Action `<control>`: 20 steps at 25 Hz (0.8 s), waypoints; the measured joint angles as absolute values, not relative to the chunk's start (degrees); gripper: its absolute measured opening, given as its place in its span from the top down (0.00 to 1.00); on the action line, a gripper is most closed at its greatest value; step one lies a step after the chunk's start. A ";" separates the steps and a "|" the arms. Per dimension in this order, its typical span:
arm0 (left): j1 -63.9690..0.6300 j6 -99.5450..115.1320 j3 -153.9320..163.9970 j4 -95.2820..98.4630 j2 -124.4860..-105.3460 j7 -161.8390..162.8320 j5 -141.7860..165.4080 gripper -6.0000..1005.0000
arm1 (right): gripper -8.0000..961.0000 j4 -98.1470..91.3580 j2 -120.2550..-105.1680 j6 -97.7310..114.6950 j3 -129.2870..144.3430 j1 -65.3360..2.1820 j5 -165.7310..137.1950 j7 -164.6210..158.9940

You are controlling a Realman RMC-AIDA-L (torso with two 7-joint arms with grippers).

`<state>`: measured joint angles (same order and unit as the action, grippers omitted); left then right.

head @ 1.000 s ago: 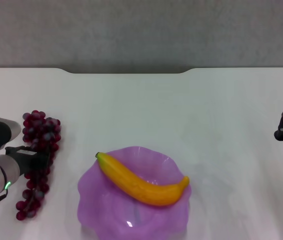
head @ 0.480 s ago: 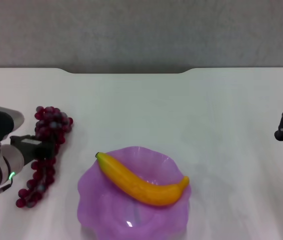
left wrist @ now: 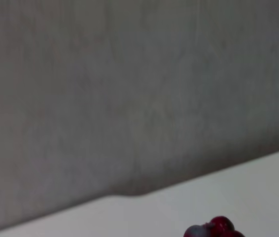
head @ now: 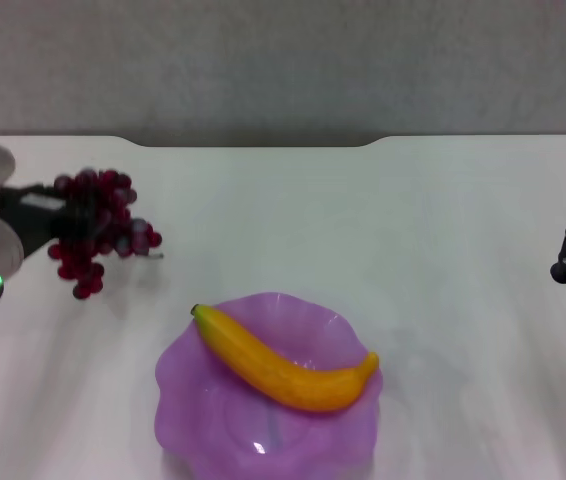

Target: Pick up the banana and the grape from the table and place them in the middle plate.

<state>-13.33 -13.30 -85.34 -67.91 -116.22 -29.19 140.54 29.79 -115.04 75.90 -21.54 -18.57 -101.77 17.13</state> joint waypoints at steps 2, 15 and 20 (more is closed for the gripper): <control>-12.04 -14.59 -85.48 -72.05 -116.22 -29.85 140.54 0.76 | 0.99 29.79 -115.04 75.88 -21.54 -18.56 -101.77 17.13; -3.84 -33.00 -81.06 -101.95 -116.27 -34.34 140.06 0.79 | 0.99 29.53 -114.96 74.21 -21.65 -18.60 -101.78 17.05; -2.36 -39.21 -74.54 -107.81 -116.16 -37.15 140.02 0.80 | 0.99 29.39 -114.96 74.30 -21.87 -18.42 -101.77 16.58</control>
<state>-2.36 -39.21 -74.54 -107.81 -116.16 -37.15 140.02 29.39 -114.96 74.30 -21.87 -18.42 -101.77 16.58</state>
